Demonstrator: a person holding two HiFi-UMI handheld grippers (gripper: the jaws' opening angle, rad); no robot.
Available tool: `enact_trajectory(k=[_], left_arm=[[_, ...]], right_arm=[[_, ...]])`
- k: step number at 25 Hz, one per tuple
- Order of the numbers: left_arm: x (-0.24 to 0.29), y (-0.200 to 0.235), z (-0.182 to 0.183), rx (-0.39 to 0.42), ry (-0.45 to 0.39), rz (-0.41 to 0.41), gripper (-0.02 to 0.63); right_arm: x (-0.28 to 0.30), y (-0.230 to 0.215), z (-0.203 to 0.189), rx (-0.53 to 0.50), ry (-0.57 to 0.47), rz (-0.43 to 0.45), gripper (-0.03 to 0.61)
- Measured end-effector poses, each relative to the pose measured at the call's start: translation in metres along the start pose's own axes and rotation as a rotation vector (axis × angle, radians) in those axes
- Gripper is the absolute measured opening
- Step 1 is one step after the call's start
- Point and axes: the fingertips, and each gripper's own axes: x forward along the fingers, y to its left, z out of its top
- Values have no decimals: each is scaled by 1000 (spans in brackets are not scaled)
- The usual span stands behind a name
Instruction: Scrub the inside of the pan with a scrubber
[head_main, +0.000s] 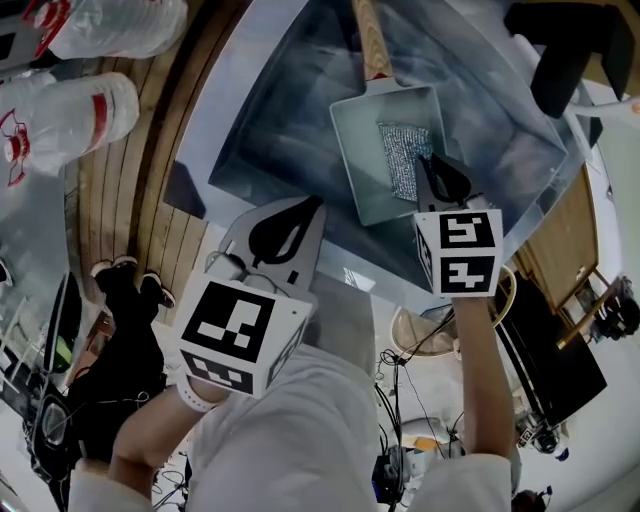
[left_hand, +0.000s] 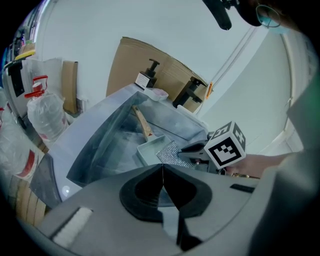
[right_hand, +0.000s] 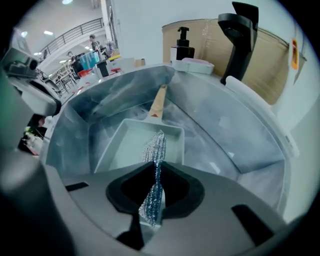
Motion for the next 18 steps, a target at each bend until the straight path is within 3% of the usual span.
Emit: enact_trajectory(k=[5, 7, 14, 18], left_arm=[[-1, 1, -1, 0, -1, 2, 5], [-1, 1, 0, -1, -3, 1, 6], [-1, -3, -1, 1, -4, -6, 6], [-2, -3, -1, 3, -3, -5, 5]], right_arm=[[-7, -34, 1, -89, 6, -138, 40], [-7, -38, 2, -80, 2, -145, 40], [-2, -3, 6, 91, -32, 50, 37], [3, 35, 9, 102, -32, 152, 37]])
